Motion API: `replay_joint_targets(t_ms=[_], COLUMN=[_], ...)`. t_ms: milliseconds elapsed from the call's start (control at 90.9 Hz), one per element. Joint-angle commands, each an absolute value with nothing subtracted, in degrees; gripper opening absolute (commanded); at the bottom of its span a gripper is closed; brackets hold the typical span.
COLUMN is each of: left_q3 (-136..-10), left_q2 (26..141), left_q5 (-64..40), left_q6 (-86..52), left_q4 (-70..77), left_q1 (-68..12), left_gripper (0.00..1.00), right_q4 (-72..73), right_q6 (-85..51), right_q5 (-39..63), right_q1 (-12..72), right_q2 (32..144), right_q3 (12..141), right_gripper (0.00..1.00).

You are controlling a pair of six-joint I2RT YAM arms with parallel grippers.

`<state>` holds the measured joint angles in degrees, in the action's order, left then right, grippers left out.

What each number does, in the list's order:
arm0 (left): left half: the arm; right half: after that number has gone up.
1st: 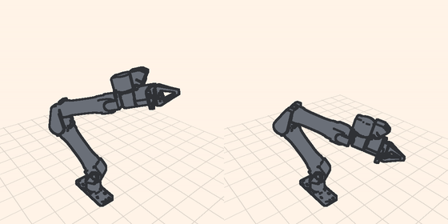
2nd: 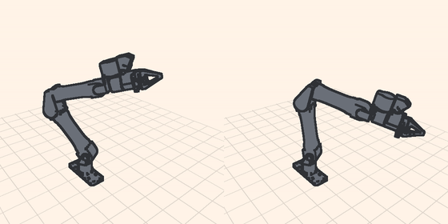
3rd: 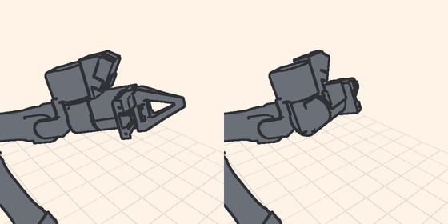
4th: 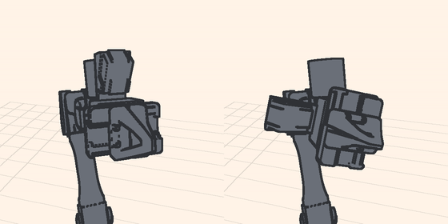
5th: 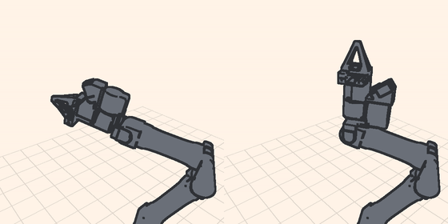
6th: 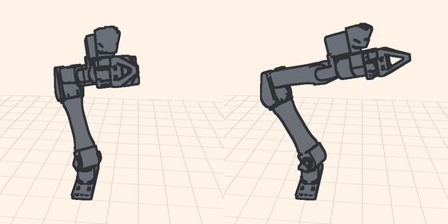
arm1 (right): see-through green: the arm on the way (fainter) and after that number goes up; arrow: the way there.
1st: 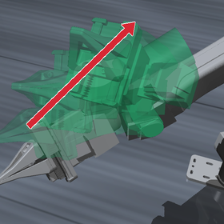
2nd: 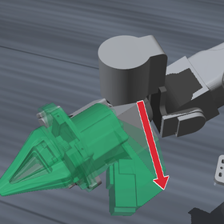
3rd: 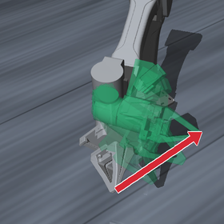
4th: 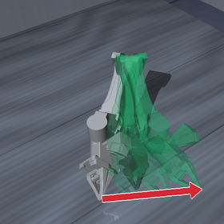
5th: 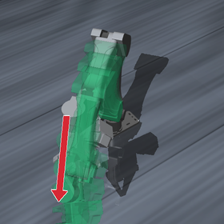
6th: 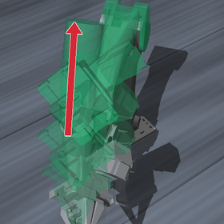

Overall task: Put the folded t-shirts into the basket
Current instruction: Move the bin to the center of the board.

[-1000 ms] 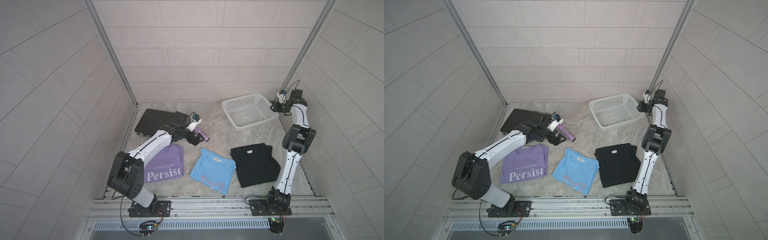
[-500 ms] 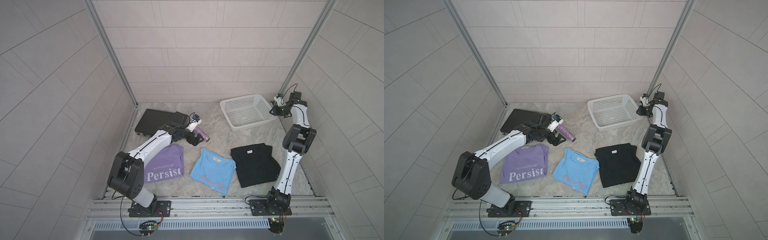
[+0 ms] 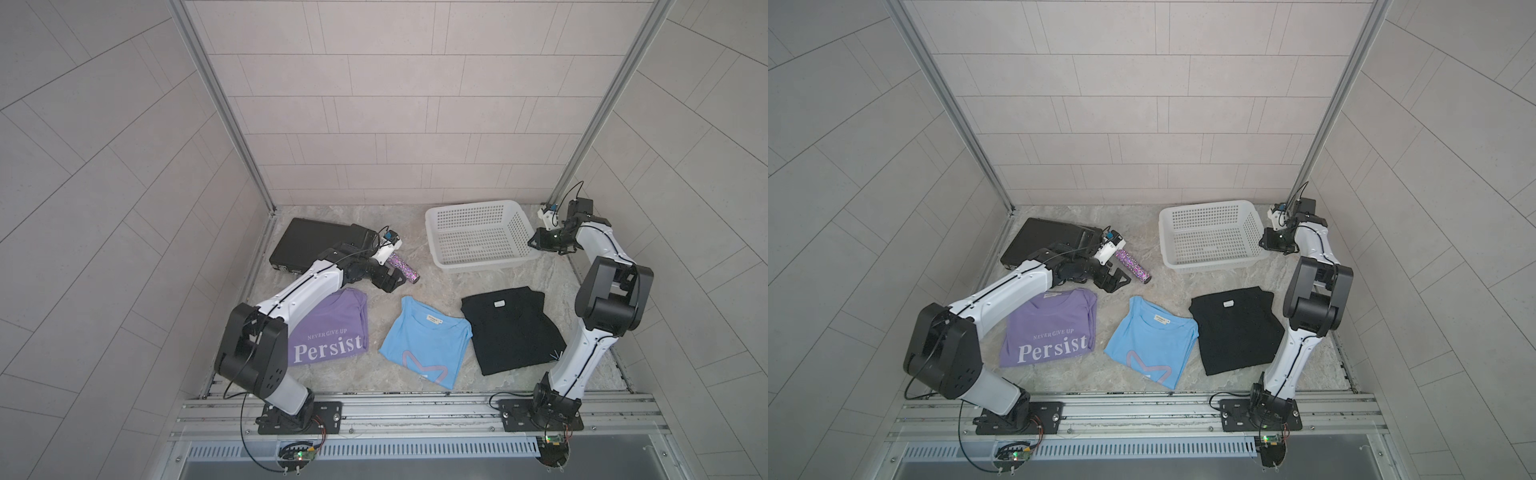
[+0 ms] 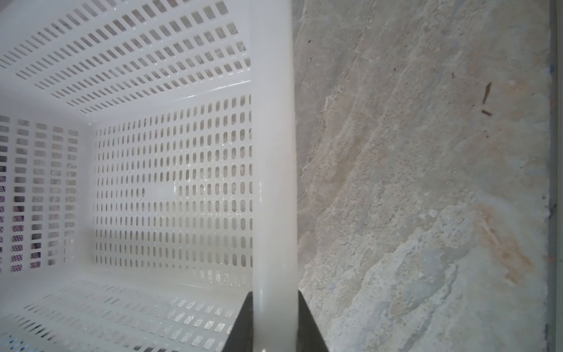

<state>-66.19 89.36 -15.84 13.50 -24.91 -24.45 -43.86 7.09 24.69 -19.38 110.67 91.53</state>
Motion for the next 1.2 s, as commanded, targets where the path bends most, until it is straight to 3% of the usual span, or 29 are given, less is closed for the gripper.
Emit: replay_joint_targets(t_ms=[0, 253, 682, 748, 825, 979, 1189], left_q3=[-67.8, -67.8, -67.8, -67.9, -67.9, -66.9, -68.0], left_q2=[88.8, 88.8, 88.9, 89.0, 89.0, 89.2, 92.1], left_q5=[-15.0, -14.7, -14.7, -15.2, -16.5, -20.7, -23.2], left_q6=[13.3, 13.1, 12.8, 12.2, 11.2, 7.7, 3.4], left_q4=[-26.4, -26.7, -26.7, -26.7, -26.6, -24.6, -23.4], left_q1=[-24.7, -24.7, -24.6, -24.6, -24.6, -25.3, -30.7], left_gripper=[0.95, 0.95, 0.95, 0.95, 0.95, 0.95, 0.94], right_q4=[-37.1, -30.8, -31.2, -31.8, -33.6, -37.1, -43.1], right_q6=[-0.6, -6.3, -4.1, -3.1, -2.0, 0.6, 5.4], right_q5=[21.8, 18.4, 19.8, 19.7, 19.6, 22.1, 27.6], right_q1=[-18.1, -12.8, -8.0, -8.1, -8.5, -11.3, -17.1], right_q2=[105.6, 99.9, 100.2, 101.1, 102.1, 101.0, 94.1], right_q3=[85.5, 75.4, 73.1, 73.8, 75.3, 78.0, 81.0], right_gripper=[0.15, 0.16, 0.2, 0.26, 0.41, 0.62, 0.8])
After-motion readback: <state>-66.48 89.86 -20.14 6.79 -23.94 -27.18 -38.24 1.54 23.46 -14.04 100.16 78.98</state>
